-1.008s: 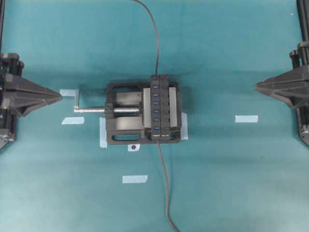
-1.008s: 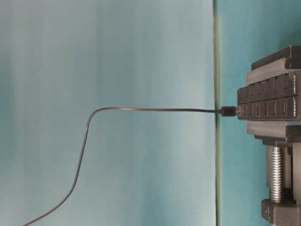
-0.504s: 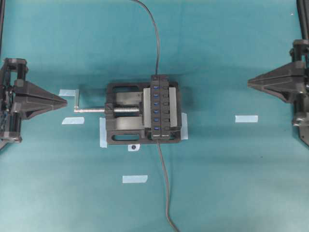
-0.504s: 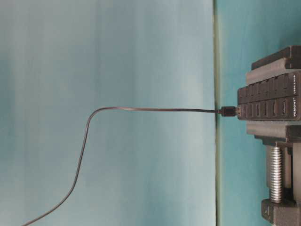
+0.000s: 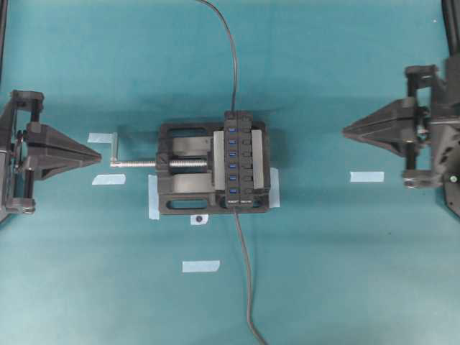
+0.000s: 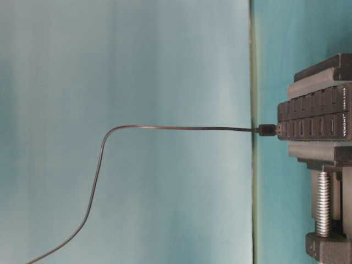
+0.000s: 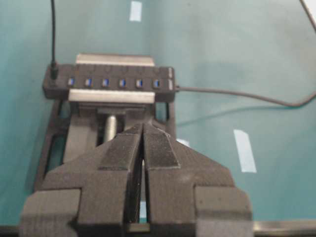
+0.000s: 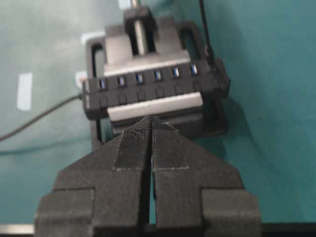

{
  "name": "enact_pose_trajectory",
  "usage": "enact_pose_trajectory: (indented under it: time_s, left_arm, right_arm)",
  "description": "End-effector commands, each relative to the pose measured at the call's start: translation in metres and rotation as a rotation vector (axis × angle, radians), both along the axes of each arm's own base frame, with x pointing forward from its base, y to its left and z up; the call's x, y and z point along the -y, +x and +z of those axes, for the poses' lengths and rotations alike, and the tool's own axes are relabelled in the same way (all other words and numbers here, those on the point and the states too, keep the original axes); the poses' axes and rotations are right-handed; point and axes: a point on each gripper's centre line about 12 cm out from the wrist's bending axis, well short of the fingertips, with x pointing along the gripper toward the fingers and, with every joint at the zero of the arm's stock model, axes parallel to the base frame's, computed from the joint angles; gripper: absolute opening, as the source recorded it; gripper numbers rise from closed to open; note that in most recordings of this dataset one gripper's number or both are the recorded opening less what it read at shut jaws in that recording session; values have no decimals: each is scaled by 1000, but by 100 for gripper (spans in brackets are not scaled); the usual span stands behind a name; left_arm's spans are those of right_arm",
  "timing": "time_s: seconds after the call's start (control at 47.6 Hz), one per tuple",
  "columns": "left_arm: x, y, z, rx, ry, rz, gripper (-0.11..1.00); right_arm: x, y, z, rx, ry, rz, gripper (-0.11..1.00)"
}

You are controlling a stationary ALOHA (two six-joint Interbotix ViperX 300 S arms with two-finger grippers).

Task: Insert the USB into the center port of the fixed hub
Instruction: 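Move the right gripper over the hub toward the plugged-in cable end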

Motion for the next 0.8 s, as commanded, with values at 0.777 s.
enact_pose_trajectory:
  time_s: [0.777]
  left_arm:
    - [0,3,7,15,-3,1,0]
  right_arm:
    - [21,67,-19,-171,7,-40,-2]
